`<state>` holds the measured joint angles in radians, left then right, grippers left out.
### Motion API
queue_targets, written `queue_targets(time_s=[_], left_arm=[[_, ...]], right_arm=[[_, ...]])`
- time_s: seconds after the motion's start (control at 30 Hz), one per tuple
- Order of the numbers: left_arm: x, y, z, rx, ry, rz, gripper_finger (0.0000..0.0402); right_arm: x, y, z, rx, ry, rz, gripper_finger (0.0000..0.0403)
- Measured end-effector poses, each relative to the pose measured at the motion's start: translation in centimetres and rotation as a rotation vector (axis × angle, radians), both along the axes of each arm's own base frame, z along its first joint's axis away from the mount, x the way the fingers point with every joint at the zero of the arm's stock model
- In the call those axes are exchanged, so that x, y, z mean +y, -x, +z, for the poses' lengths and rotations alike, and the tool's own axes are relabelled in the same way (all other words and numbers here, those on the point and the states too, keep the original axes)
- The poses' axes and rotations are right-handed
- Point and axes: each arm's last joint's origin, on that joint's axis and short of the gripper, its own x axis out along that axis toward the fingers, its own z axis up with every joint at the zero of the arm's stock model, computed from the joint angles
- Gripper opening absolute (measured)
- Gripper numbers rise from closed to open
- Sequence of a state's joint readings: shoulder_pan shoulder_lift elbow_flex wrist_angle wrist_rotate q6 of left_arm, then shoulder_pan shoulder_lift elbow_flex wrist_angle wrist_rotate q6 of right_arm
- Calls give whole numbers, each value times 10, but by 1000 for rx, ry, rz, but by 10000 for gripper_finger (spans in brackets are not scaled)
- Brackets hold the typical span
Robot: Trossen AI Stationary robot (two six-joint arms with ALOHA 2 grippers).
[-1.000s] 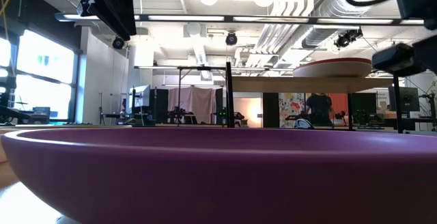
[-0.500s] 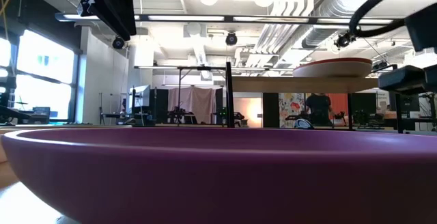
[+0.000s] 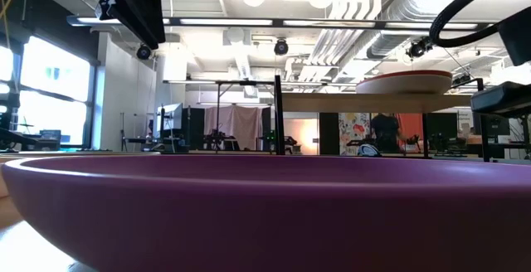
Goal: Place and stack plates onto a shelf
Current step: Stack the pink plate on top of the orange plate on the shelf
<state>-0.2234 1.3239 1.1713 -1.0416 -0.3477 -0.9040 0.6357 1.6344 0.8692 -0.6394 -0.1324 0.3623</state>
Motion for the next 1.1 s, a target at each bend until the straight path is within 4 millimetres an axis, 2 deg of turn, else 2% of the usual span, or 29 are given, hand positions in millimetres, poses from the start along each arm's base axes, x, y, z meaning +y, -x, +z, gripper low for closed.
queue_targets(time_s=[0.27,0.53,0.77,1.1], left_arm=[[0,0,0,7,-11,-23,104],[0,0,0,18,-30,-62,104],[0,0,0,19,-37,-67,104],[1,0,0,58,-124,-201,104]], right_arm=[[-4,3,11,6,-11,-141,2],[-18,11,40,-42,-29,-352,1],[-40,22,67,-88,-34,-575,1],[-79,29,104,-274,-120,-954,0]])
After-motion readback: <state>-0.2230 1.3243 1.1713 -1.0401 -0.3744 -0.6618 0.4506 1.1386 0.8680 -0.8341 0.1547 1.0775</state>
